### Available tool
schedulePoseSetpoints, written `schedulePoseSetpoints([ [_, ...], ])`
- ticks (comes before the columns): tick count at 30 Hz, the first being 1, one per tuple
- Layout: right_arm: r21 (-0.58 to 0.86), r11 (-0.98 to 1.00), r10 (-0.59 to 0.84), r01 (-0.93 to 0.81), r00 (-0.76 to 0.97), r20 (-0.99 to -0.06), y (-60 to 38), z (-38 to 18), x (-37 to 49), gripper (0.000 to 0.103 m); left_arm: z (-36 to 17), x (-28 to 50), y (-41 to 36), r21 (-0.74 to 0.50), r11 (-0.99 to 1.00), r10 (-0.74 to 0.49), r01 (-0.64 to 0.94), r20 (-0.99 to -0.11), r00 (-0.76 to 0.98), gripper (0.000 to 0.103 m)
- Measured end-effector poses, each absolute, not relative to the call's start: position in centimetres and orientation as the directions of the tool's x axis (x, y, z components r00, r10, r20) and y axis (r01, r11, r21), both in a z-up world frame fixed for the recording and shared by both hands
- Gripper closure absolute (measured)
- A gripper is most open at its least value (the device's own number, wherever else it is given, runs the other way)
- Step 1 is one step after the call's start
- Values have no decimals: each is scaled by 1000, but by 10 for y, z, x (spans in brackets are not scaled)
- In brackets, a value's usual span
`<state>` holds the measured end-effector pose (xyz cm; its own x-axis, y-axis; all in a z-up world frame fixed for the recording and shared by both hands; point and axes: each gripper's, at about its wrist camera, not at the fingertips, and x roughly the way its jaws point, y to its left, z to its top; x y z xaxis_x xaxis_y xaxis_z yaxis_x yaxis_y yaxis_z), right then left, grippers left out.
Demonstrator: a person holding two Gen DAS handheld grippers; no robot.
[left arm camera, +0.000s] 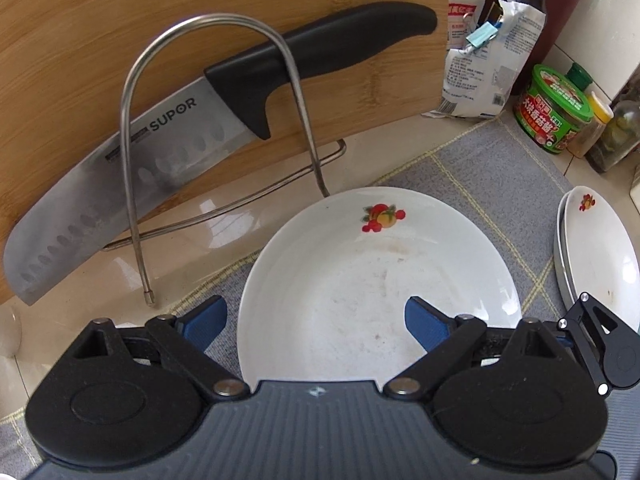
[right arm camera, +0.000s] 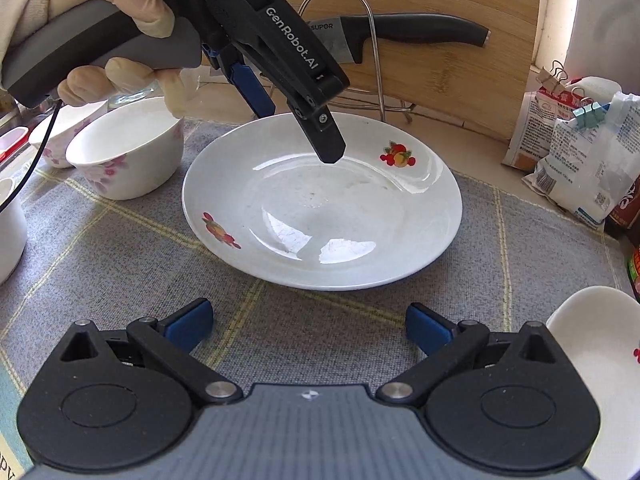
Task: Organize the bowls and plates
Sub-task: 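Lift and carry the plate toward the plate stack with the left gripper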
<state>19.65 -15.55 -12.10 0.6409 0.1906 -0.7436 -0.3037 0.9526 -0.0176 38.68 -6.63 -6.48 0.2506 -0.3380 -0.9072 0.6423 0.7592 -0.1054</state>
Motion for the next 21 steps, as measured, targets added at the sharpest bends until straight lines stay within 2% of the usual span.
schedulePoseSetpoints([
  [21, -18, 951, 198, -308, 653, -732, -155, -122, 215, 0, -82, 408, -77, -177, 719, -354, 672, -925, 135, 15],
])
